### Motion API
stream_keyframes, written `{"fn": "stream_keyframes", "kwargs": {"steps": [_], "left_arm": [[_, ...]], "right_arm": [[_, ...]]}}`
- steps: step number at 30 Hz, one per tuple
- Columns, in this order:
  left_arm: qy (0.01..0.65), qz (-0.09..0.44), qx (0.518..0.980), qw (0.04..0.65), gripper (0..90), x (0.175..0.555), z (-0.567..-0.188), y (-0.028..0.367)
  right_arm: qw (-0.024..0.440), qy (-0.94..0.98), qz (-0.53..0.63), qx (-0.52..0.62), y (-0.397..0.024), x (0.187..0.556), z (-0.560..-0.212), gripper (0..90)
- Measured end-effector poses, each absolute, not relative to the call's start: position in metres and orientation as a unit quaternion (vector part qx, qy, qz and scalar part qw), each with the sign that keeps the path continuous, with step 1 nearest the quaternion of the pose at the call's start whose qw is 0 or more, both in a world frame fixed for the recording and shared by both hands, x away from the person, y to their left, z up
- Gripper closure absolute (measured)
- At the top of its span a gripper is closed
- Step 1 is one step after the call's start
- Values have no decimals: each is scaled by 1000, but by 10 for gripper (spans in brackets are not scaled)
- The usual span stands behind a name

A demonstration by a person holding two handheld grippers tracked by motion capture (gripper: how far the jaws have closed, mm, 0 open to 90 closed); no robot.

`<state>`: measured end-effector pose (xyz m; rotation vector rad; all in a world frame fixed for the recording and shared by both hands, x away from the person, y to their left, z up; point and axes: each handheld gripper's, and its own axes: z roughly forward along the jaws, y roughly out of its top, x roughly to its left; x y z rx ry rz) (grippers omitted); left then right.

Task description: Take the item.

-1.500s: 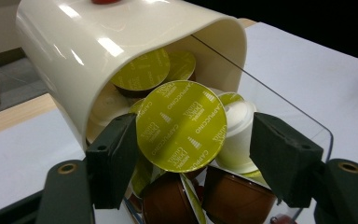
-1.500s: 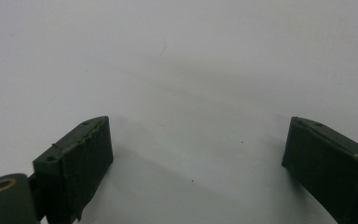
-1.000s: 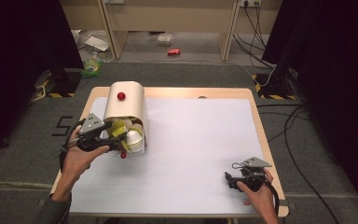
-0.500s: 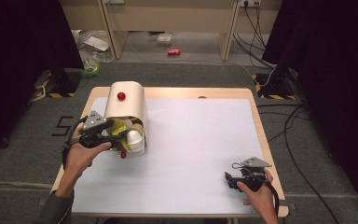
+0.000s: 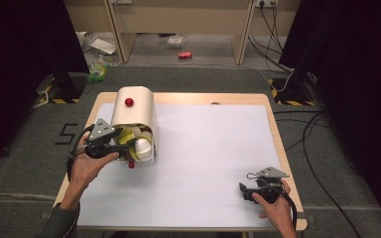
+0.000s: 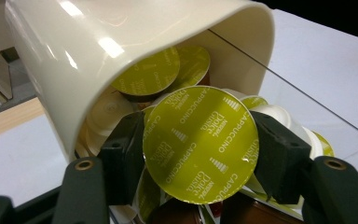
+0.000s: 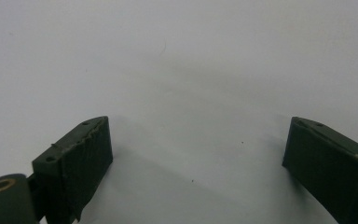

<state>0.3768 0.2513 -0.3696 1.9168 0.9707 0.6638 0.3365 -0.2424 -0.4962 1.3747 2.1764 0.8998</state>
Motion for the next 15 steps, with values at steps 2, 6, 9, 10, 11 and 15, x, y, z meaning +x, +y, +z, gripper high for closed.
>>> {"fn": "stream_keyframes", "kwargs": {"steps": [2, 6, 9, 10, 11, 15], "left_arm": [[386, 269, 770, 431, 393, 375, -369, 251], [380, 271, 772, 431, 393, 370, -367, 251], [375, 269, 774, 434, 393, 366, -364, 252], [372, 267, 775, 435, 394, 365, -363, 252], [371, 267, 776, 434, 394, 364, -363, 251], [364, 270, 779, 433, 394, 358, -358, 251]], "right_arm": [[206, 781, 323, 493, -242, 336, -496, 81], [206, 781, 323, 493, -242, 337, -496, 81], [205, 781, 323, 493, -242, 337, -496, 80], [205, 781, 323, 493, -242, 337, -496, 80], [206, 781, 323, 493, -242, 337, -496, 80], [206, 781, 323, 493, -242, 337, -496, 80]]}}
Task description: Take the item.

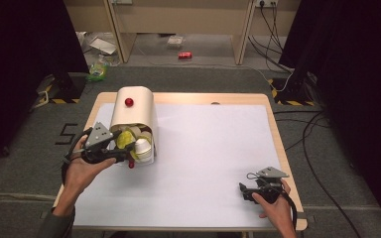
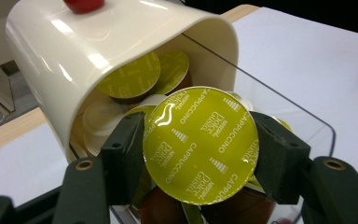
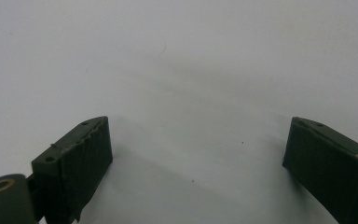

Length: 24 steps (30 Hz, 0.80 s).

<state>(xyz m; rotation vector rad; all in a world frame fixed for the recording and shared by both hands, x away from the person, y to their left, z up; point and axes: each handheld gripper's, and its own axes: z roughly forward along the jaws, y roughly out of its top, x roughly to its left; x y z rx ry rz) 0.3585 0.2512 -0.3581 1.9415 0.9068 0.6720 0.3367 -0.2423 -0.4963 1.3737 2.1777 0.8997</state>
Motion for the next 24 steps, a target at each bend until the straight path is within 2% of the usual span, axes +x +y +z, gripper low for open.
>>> {"fn": "stream_keyframes", "kwargs": {"steps": [14, 24], "left_arm": [[352, 255, 780, 450, 394, 340, -343, 262], [356, 264, 772, 456, 394, 326, -335, 281]], "right_arm": [[205, 781, 323, 494, -242, 337, -496, 79], [206, 782, 323, 493, -242, 337, -496, 79]]}}
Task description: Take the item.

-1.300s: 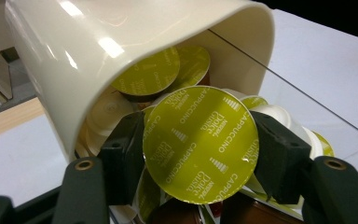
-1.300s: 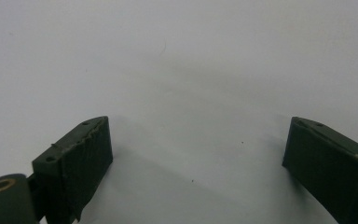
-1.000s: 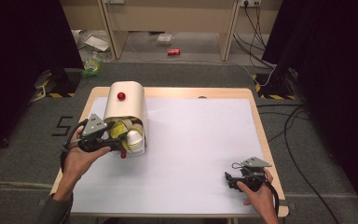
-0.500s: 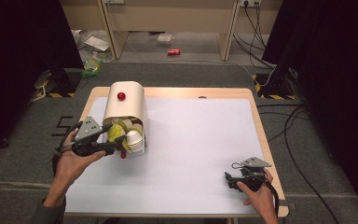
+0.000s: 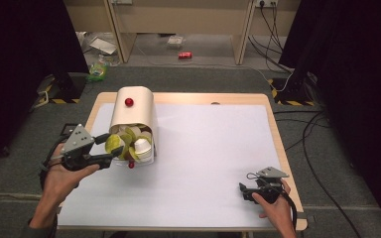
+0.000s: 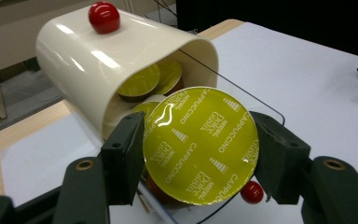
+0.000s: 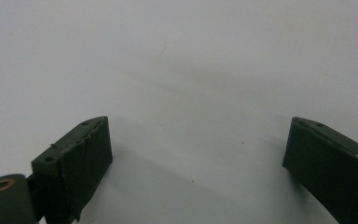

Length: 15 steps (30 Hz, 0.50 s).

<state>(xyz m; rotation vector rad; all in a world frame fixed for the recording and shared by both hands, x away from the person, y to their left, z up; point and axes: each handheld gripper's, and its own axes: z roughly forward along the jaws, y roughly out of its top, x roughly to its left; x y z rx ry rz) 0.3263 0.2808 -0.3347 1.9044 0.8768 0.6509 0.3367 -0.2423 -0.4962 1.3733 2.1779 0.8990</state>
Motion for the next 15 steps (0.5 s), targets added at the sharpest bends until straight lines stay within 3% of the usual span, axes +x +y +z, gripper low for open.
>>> {"fn": "stream_keyframes", "kwargs": {"steps": [15], "left_arm": [[393, 284, 748, 453, 394, 313, -334, 327]], "right_arm": [[205, 781, 322, 494, -242, 337, -496, 79]]}}
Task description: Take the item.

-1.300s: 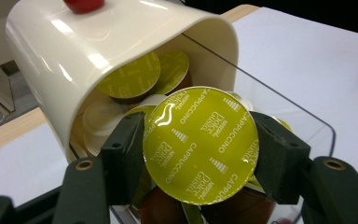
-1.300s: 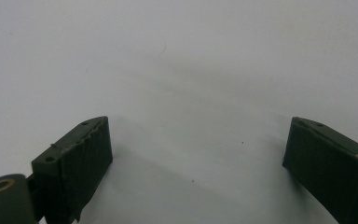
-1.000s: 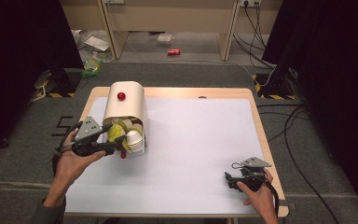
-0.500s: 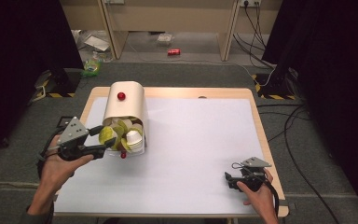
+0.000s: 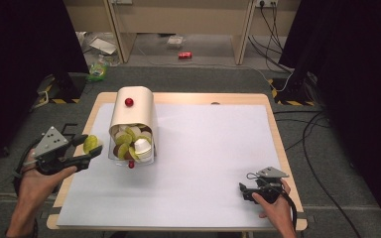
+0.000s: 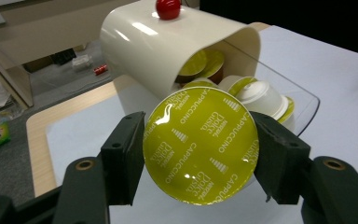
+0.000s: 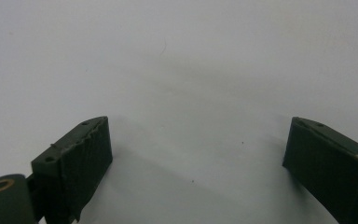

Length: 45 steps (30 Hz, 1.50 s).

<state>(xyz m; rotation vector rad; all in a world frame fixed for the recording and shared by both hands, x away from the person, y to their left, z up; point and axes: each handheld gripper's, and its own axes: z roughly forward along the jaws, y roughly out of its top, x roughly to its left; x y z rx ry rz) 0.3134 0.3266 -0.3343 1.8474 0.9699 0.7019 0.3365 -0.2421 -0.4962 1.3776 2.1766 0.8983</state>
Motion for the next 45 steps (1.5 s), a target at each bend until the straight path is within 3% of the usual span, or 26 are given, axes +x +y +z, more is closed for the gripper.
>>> {"fn": "stream_keyframes", "kwargs": {"steps": [20, 45], "left_arm": [[433, 285, 736, 435, 394, 310, -368, 353], [466, 270, 731, 420, 394, 317, -418, 356]], "right_arm": [[204, 780, 322, 495, -242, 336, -496, 79], [204, 780, 323, 495, -242, 336, -496, 79]]}}
